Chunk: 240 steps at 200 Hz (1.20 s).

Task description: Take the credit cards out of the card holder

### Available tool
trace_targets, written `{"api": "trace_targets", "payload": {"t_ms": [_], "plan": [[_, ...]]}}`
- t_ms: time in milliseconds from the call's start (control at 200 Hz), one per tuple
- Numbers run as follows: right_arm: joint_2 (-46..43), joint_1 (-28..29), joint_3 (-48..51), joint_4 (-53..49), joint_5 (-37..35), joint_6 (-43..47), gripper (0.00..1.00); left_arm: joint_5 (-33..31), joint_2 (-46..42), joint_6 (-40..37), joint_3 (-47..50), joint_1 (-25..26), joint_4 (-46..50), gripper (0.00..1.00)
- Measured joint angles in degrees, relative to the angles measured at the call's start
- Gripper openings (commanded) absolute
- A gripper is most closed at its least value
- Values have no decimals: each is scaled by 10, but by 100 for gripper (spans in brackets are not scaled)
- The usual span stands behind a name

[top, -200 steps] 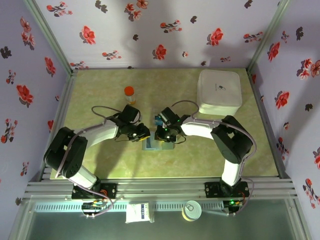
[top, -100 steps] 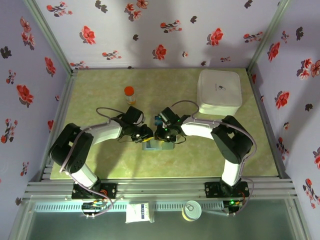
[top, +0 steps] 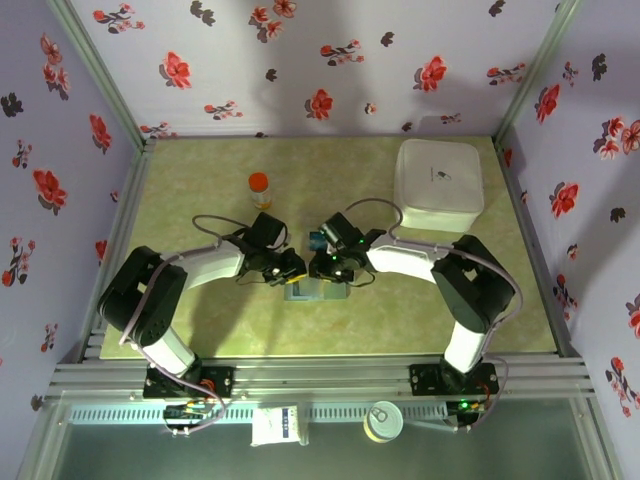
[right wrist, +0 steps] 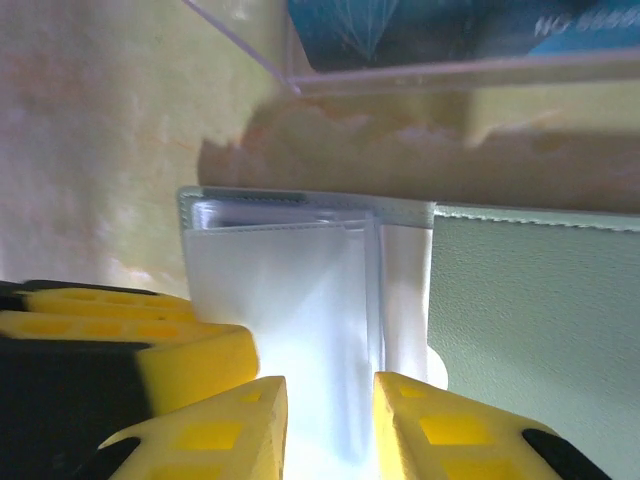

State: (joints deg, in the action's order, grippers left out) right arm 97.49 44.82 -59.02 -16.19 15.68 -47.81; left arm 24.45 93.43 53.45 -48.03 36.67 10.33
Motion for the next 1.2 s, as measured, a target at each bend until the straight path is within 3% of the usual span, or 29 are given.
{"api": "trace_targets", "payload": {"t_ms": [505, 935, 1200], "plan": [[-105, -62, 38, -43, -38, 18, 30, 13, 20, 0, -61, 41, 8, 30], [-124, -68, 57, -64, -47, 24, 31, 22, 102, 0, -127, 72, 8, 41], [-131, -69, 57, -64, -50, 24, 31, 26, 109, 0, -139, 73, 9, 42]]}}
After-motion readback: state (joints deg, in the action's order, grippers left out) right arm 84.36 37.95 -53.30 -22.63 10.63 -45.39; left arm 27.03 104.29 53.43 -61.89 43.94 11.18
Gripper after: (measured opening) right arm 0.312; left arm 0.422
